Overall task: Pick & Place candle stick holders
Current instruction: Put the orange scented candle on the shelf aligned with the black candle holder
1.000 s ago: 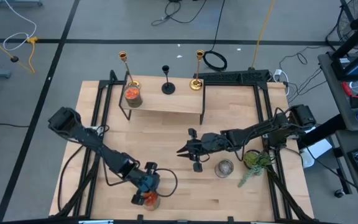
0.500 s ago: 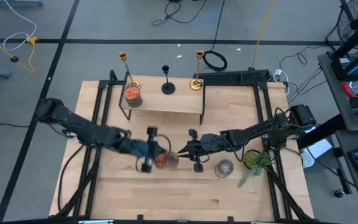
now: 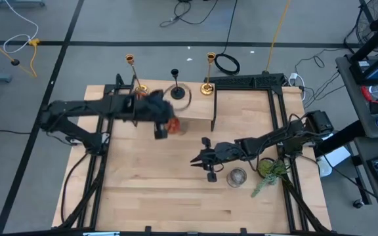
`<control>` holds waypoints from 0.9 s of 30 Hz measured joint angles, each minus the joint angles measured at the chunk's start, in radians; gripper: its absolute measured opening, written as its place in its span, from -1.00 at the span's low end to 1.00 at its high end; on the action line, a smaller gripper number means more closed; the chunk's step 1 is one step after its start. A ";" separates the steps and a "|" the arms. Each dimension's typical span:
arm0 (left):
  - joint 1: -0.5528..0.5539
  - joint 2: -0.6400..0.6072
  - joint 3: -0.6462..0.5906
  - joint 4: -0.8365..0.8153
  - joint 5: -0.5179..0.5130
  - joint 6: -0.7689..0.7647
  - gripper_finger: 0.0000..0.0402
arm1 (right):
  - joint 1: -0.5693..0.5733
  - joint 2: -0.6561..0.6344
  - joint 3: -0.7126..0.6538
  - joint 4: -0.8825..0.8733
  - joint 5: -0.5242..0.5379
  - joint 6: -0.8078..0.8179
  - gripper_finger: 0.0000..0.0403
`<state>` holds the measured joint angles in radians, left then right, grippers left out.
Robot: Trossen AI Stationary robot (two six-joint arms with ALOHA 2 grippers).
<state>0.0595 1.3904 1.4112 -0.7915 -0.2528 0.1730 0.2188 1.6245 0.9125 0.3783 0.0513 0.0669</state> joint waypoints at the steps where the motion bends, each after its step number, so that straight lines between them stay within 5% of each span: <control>1: 0.029 0.006 0.022 0.002 0.037 0.019 -0.98 | 0.000 0.000 -0.018 0.034 0.000 0.000 -0.73; 15: 0.320 0.118 0.076 -0.052 0.069 -0.029 -0.95 | -0.003 0.000 -0.114 0.236 0.000 -0.002 -0.73; 27: 0.375 0.129 0.076 -0.053 0.096 -0.024 -0.94 | -0.003 0.000 -0.114 0.236 0.000 -0.003 -0.73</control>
<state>0.4343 1.5192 1.4868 -0.8450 -0.1563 0.1495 0.2160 1.6249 0.7986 0.6146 0.0509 0.0639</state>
